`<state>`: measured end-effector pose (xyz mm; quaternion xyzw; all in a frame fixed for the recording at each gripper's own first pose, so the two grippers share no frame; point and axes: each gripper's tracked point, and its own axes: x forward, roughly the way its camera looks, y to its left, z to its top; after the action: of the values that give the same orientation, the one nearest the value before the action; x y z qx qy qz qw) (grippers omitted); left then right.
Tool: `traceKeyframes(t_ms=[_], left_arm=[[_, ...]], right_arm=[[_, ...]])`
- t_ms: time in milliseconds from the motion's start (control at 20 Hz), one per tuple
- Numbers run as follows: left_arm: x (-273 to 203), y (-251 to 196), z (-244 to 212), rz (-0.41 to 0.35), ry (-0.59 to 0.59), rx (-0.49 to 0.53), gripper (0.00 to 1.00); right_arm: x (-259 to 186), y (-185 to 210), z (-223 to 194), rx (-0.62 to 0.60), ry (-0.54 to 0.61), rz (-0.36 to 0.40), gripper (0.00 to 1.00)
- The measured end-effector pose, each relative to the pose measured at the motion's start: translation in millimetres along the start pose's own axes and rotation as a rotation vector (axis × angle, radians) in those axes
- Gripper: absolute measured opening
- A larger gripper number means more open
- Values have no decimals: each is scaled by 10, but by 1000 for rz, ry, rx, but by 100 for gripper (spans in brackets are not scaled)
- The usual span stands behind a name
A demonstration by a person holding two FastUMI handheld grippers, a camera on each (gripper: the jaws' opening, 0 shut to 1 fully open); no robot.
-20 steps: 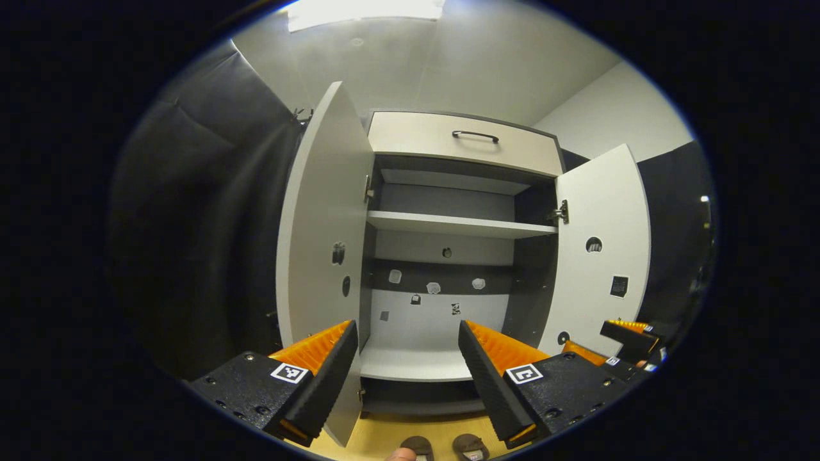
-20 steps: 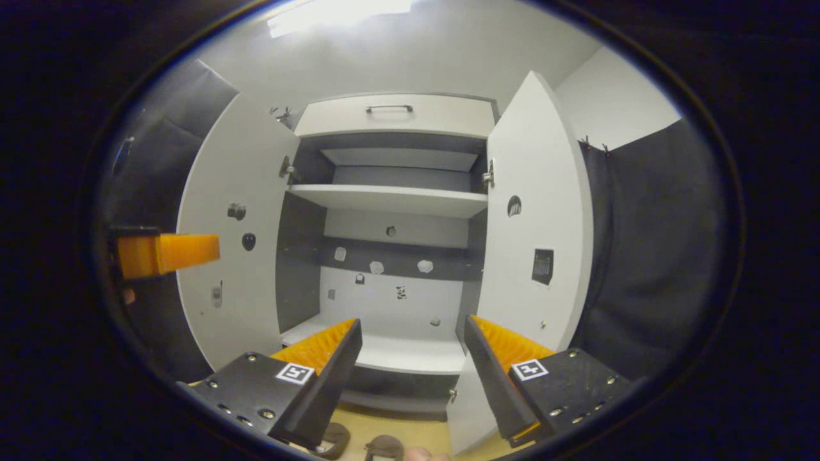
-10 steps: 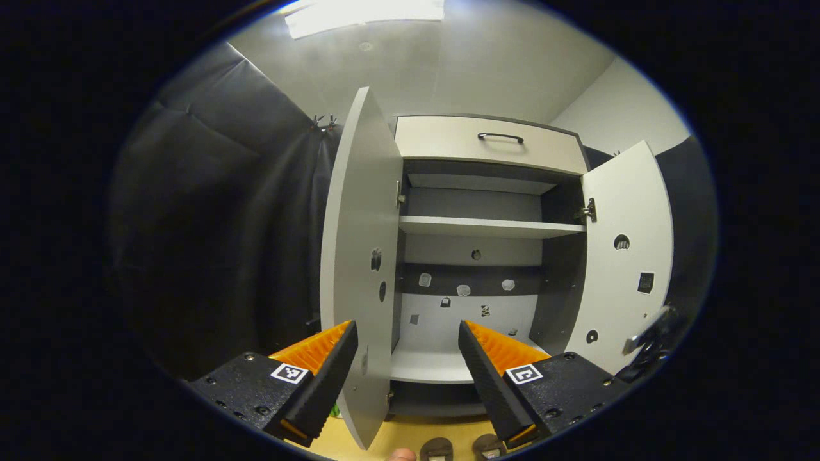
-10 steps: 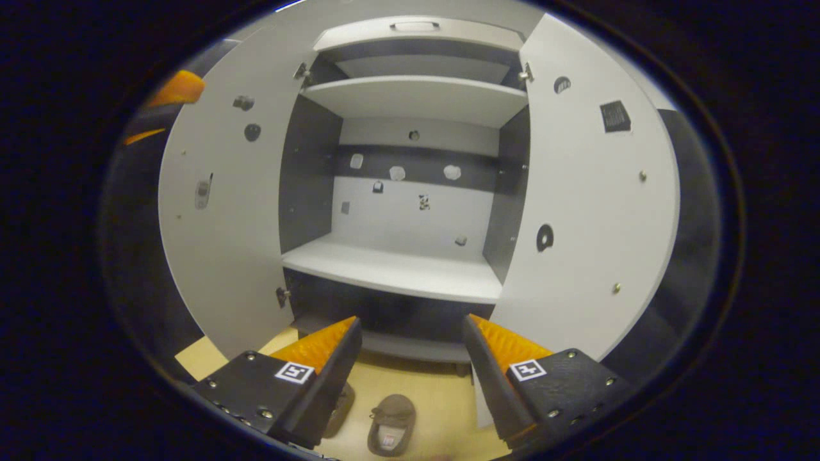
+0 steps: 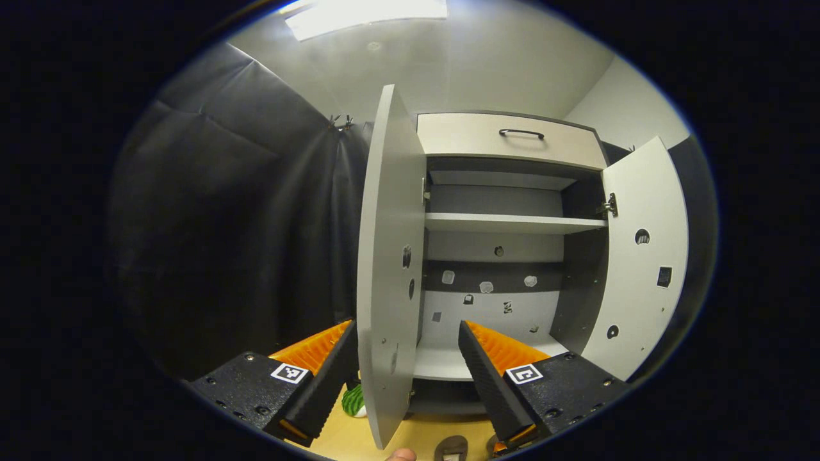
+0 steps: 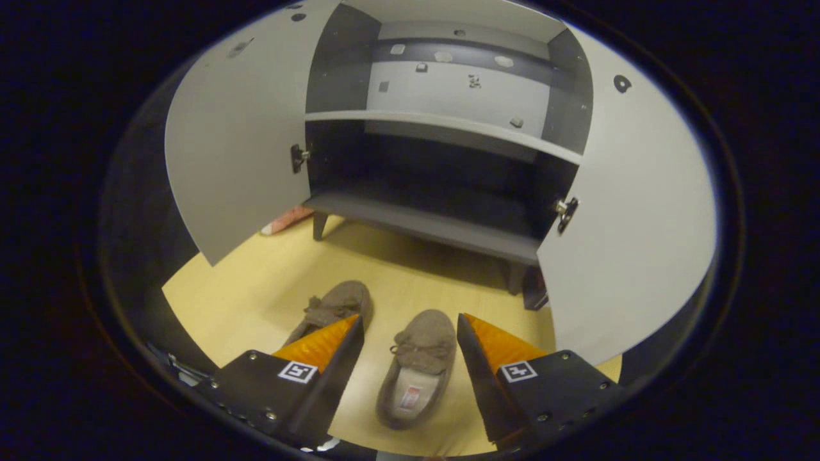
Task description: Grab one shoe with the right hand and put it into the shoe cabinet, grab the other shoe with the left hand and put it into the shoe cabinet; then close the right door with the right hand and the left door with the left hand.
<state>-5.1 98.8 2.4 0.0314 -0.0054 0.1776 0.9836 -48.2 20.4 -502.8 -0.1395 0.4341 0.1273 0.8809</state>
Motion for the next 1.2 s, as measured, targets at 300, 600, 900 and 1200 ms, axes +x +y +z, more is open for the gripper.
traceKeyframes(t_ms=[300, 600, 900, 1200], left_arm=[[-31, 158, -53, 44, 18, -4, 96], [-89, 452, -67, 126, 24, 4, 96], [-136, 668, -108, 197, 36, 6, 96], [-146, 876, -96, 259, 30, 12, 96]], right_arm=[[211, 170, -590, 42, 157, 46, 86], [425, 187, -905, 100, 271, 44, 86], [697, 214, -893, 108, 300, 48, 87], [811, 207, -926, 62, 320, 34, 74]])
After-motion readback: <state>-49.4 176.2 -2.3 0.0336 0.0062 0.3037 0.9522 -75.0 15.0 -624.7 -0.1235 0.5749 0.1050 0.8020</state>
